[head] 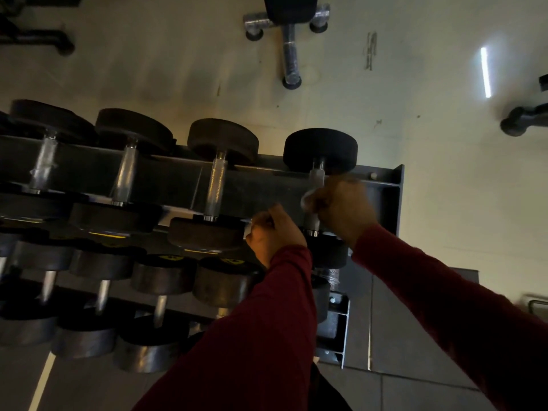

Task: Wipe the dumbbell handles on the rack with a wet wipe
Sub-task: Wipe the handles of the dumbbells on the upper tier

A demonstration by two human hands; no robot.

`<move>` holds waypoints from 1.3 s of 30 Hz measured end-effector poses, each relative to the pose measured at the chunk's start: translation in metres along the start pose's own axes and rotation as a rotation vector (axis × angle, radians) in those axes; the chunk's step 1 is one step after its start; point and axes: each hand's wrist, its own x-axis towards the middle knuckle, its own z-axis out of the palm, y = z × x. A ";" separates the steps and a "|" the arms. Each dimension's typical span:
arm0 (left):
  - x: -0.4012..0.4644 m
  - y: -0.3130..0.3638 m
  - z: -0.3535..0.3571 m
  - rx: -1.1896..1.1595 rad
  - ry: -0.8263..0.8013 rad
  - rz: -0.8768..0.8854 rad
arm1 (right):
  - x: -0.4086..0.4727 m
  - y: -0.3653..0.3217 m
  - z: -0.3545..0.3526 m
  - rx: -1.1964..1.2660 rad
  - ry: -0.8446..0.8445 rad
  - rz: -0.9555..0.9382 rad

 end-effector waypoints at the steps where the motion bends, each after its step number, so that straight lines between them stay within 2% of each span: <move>1: 0.000 0.000 0.000 -0.003 0.004 0.003 | -0.006 -0.002 0.001 -0.007 -0.105 0.000; 3: 0.000 0.000 0.000 -0.006 0.006 0.005 | -0.011 -0.002 0.000 -0.024 -0.245 0.027; 5: 0.002 -0.001 0.000 -0.002 0.018 0.017 | -0.005 0.000 -0.002 -0.039 -0.270 0.017; 10: 0.003 -0.004 0.002 -0.040 0.007 -0.012 | 0.030 0.005 -0.012 -0.201 -0.001 -0.126; 13: 0.003 -0.004 0.001 -0.026 0.001 0.005 | 0.034 0.004 -0.009 -0.371 0.002 -0.253; 16: 0.004 -0.002 -0.001 0.002 -0.008 0.009 | 0.020 -0.010 -0.003 -0.520 -0.087 -0.376; 20: 0.003 -0.002 -0.001 -0.011 -0.004 0.036 | 0.009 -0.015 -0.001 -0.431 -0.324 -0.453; 23: 0.005 -0.003 -0.002 -0.013 -0.010 0.056 | 0.013 -0.014 -0.013 -0.162 -0.356 -0.247; 24: 0.005 -0.003 -0.002 -0.013 -0.023 0.050 | 0.012 -0.012 -0.019 -0.030 -0.326 -0.127; 26: 0.004 -0.005 -0.001 0.053 -0.076 0.073 | 0.003 -0.004 -0.030 0.292 -0.160 0.160; 28: 0.000 -0.009 -0.005 0.281 -0.202 0.248 | -0.016 0.006 -0.035 0.711 0.030 0.444; 31: -0.008 -0.008 -0.020 0.821 -0.564 0.895 | -0.042 0.020 -0.040 1.230 0.219 0.801; 33: -0.012 0.001 -0.027 1.116 -0.739 1.204 | -0.052 0.032 -0.041 1.372 0.285 0.895; 35: -0.018 0.011 -0.025 1.434 -0.824 1.407 | -0.059 0.036 -0.045 1.427 0.343 0.895; 38: -0.044 0.014 -0.010 1.916 -0.806 1.662 | -0.067 0.034 -0.051 1.504 0.366 0.933; 39: -0.054 0.010 -0.003 2.060 -0.784 1.670 | -0.068 0.032 -0.053 1.539 0.371 0.937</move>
